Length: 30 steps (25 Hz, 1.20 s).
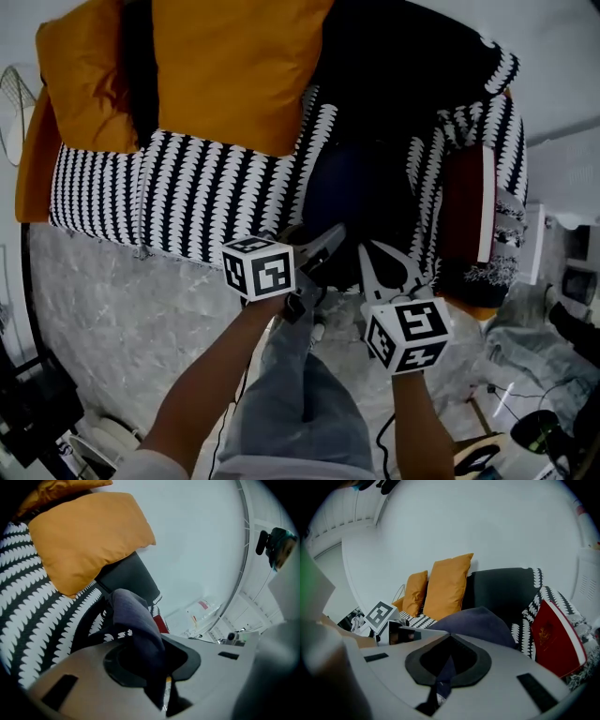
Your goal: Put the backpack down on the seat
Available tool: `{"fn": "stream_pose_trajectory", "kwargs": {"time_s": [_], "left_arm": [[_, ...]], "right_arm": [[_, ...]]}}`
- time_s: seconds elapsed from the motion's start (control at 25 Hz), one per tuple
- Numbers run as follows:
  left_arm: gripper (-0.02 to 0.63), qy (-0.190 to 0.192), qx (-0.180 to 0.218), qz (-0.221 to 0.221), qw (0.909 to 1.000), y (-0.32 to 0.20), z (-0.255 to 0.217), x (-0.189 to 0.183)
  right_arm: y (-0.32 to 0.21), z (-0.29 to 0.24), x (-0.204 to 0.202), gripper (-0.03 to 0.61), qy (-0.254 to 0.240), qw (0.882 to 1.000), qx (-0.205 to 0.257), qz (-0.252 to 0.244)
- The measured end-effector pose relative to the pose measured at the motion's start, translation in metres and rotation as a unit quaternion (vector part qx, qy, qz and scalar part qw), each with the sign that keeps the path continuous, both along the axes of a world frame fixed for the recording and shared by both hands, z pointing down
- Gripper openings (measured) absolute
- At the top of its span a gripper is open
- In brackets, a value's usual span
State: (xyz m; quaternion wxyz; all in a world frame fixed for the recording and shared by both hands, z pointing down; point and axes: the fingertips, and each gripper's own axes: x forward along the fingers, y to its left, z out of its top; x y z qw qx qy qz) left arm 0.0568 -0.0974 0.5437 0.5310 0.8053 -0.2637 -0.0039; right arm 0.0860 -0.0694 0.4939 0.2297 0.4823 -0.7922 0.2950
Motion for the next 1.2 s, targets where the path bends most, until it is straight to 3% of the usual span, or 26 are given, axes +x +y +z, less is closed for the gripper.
{"fn": "stream_pose_trajectory", "kwargs": {"time_s": [0.64, 0.92, 1.08, 1.2], "left_arm": [[0.104, -0.041, -0.016, -0.034, 0.9985, -0.026, 0.058, -0.058], [0.179, -0.082, -0.033, -0.055, 0.9946, -0.041, 0.086, -0.080], [0.299, -0.121, -0.051, -0.068, 0.9890, -0.042, 0.106, -0.093], [0.310, -0.155, -0.045, -0.078, 0.9838, -0.046, 0.111, -0.106]], "right_arm": [[-0.018, 0.033, -0.056, 0.002, 0.002, 0.998, -0.019, -0.063], [-0.032, 0.051, -0.073, 0.002, 0.000, 0.996, -0.030, -0.084], [-0.036, 0.061, -0.079, 0.002, 0.000, 0.995, -0.033, -0.097], [-0.038, 0.063, -0.085, 0.002, -0.002, 0.994, -0.031, -0.101]]}}
